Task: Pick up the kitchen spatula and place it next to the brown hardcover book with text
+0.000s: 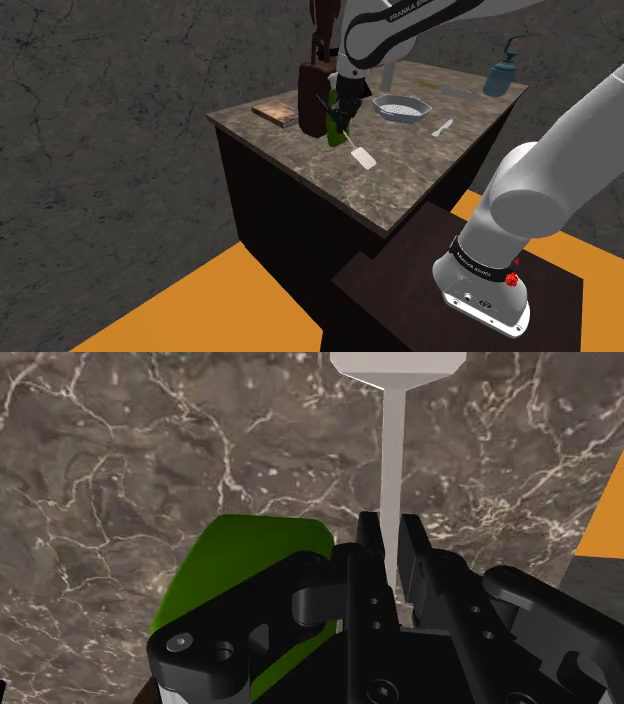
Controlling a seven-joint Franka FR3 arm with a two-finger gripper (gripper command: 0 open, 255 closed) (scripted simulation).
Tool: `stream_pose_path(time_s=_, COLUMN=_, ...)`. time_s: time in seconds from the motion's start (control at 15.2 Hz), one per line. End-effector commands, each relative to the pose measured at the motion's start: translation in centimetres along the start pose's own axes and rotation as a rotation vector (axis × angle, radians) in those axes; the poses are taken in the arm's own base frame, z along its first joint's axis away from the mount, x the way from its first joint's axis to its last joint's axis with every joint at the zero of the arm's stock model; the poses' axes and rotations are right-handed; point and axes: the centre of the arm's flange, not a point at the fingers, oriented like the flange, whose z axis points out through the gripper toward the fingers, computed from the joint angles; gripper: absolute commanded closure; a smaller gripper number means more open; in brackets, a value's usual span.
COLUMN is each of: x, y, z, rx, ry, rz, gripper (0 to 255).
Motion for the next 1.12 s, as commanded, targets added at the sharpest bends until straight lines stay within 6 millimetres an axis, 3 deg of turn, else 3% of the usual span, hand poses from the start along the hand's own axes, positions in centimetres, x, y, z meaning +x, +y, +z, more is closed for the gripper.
stream_pose_path(time_s=0.0, x=2.5, y=-1.3, z=0.1, rx=0.000, ry=0.002, rz=0.001, gripper=255)
stream_pose_path(time_s=1.06, x=20.5, y=-11.2, z=1.2, rx=0.000, ry=0.002, rz=0.001, gripper=255)
